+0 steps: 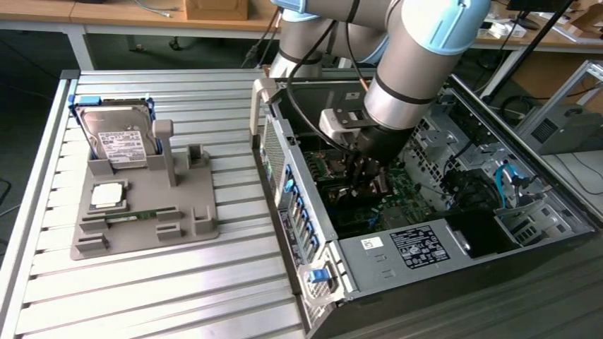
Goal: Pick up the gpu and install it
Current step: 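Insert the gpu into the slot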
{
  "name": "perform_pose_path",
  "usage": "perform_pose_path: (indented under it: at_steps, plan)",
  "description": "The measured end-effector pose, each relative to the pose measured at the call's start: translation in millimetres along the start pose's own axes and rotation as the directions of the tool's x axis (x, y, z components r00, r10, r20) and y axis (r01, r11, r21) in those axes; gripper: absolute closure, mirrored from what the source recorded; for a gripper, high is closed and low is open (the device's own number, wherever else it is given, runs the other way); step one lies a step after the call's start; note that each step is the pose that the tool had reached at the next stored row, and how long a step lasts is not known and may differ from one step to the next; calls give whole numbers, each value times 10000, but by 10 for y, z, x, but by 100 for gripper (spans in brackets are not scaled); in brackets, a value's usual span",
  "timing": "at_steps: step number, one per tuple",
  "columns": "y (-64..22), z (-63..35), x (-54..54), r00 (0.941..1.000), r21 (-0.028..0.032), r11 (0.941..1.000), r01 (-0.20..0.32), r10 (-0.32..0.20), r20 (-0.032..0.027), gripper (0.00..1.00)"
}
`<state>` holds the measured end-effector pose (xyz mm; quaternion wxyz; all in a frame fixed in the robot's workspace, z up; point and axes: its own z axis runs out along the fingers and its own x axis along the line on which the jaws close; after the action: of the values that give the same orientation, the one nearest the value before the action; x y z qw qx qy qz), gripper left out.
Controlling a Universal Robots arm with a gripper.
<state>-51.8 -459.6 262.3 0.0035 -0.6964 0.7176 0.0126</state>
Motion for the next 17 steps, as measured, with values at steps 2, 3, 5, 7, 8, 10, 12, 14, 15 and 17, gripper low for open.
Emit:
perform_pose_path:
  at_steps: [2, 3, 5, 7, 8, 10, 12, 14, 15, 17]
  plan:
    - [1, 0, 0, 10000, 0, 10000, 1, -1, -1, 73]
    - [2, 0, 1, 10000, 0, 10000, 0, 0, -5, 73]
    - [3, 0, 1, 10000, 0, 10000, -1, 1, -10, 73]
    - [2, 1, 0, 10000, 2, 10000, -1, 1, -15, 73]
    - [3, 2, 0, 10000, 2, 10000, -2, 2, -29, 73]
    - [3, -2, 0, 10000, 2, 10000, -2, 2, -35, 73]
    - [3, -5, 0, 10000, 3, 10000, -10, 10, -53, 73]
    - [3, -12, 0, 10000, 4, 10000, -14, 14, -60, 73]
    - [3, -20, -1, 10000, 6, 10000, -15, 15, -57, 73]
    - [3, -45, -1, 10000, 3, 10000, -16, 16, -66, 73]
